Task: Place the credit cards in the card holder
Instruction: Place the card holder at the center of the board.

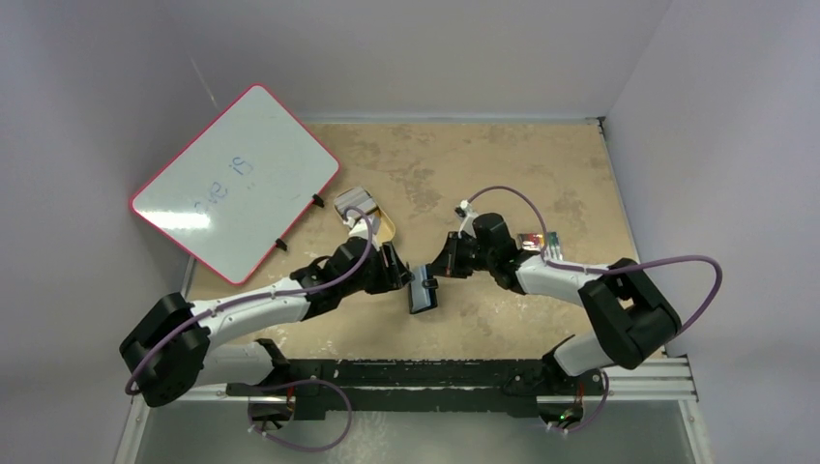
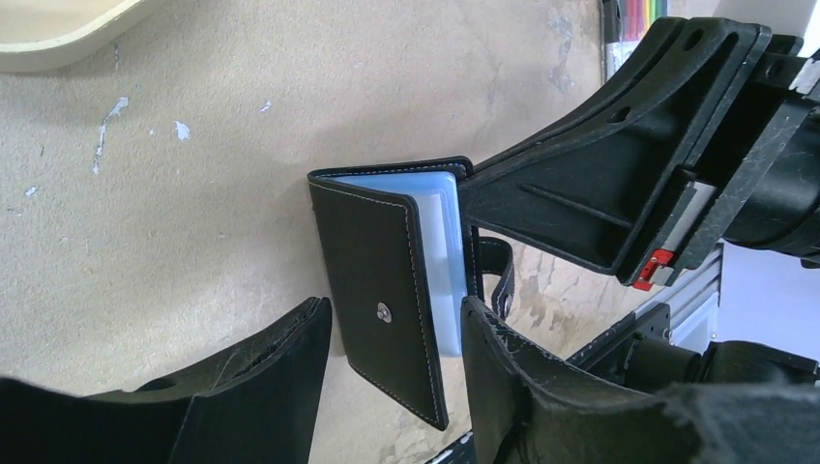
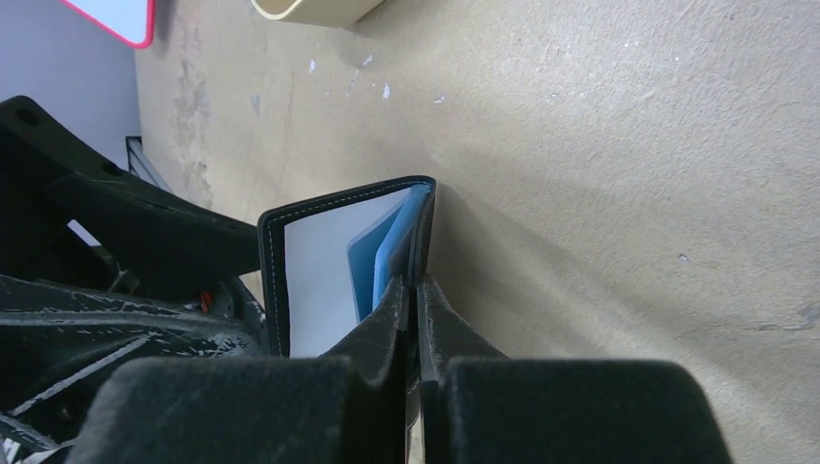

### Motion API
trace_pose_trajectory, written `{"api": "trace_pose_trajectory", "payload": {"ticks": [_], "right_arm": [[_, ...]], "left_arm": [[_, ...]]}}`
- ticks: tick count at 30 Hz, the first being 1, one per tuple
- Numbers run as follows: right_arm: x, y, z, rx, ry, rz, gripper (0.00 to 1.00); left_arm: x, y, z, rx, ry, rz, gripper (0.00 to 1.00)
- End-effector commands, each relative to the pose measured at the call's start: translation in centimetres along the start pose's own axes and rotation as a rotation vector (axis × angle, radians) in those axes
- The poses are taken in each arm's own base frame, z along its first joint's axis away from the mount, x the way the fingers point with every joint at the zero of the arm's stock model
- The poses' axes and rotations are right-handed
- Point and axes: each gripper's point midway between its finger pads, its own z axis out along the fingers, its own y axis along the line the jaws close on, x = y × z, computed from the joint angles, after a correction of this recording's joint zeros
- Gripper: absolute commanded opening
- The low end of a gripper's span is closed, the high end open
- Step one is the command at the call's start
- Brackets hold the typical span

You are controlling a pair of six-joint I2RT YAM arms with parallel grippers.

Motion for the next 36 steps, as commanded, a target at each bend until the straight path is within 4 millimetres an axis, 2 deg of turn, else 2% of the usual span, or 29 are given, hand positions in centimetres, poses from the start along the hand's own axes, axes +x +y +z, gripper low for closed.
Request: {"api": "trace_pose_trajectory", "payload": {"ticks": [1, 6, 16, 27, 30, 33, 36], "right_arm": [[-1.8, 2.7, -0.5, -0.088, -0.049, -0.001, 0.0], [-2.1, 3.2, -0.9, -0.095, -0.056, 0.021, 0.0], [-2.1, 3.1, -0.8, -0.089, -0.054, 0.025, 0.0], [-1.9, 2.9, -0.8, -0.086, -0.053, 0.027, 0.0], [-1.8, 2.8, -0.7, -0.085, -0.051, 0.027, 0.0], [-1.6, 2.6, -0.7, -0.082, -0.049, 0.028, 0.0], [-1.2, 2.1, -0.5, -0.071, -0.036, 0.027, 0.0]], "left_arm": [[-0.5, 0.2, 0.2, 0.001, -0.022, 0.028, 0.52], [-0.1, 0.7, 0.7, -0.023, -0.004, 0.044, 0.52], [-1.3, -1.0, 0.4, 0.013, -0.026, 0.031, 0.52], [-1.3, -0.6, 1.1, -0.001, -0.038, 0.026, 0.53], [-1.2, -0.3, 1.5, -0.01, -0.037, 0.03, 0.5], [-1.1, -0.2, 1.6, -0.009, -0.035, 0.029, 0.32], [-1.3, -0.5, 1.3, 0.001, -0.045, 0.026, 0.27]]}}
